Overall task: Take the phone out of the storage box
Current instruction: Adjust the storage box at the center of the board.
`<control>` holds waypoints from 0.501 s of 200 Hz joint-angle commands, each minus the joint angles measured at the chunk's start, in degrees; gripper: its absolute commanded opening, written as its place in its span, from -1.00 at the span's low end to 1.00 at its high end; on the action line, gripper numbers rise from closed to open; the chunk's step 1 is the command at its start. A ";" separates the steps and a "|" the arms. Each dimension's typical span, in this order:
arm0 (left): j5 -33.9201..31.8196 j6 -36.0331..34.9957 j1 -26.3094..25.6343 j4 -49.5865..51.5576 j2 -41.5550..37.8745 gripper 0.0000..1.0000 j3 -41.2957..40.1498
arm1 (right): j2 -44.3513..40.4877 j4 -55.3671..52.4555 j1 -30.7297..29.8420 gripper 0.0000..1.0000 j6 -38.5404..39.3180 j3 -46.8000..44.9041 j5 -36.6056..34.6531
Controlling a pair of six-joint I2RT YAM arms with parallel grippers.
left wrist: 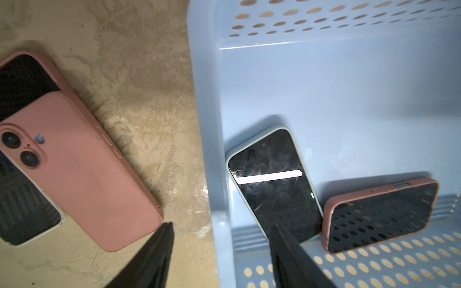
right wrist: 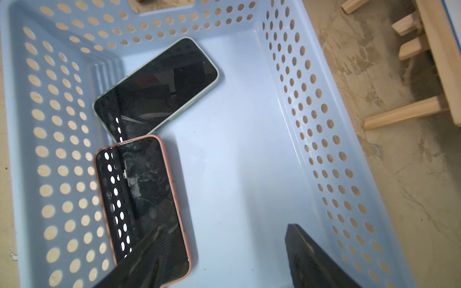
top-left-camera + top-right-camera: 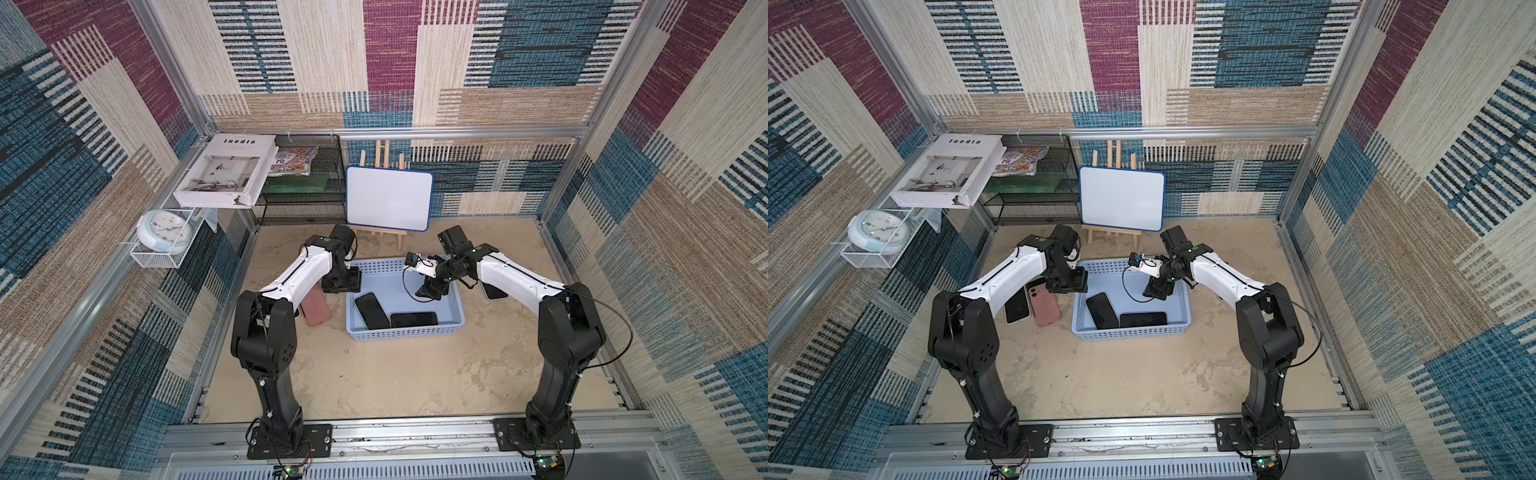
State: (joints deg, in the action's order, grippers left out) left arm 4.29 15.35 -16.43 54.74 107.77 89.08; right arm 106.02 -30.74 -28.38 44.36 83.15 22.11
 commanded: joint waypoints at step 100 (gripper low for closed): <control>-2.57 -8.76 -0.69 4.13 13.60 -0.95 14.90 | -18.57 10.54 -1.01 0.39 -20.67 -15.21 -1.28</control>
State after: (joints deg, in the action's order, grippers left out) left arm 4.43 13.89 -17.02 56.34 118.08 97.97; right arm 91.11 -25.08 -29.28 30.76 71.26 19.70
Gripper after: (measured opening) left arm 0.100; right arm 0.697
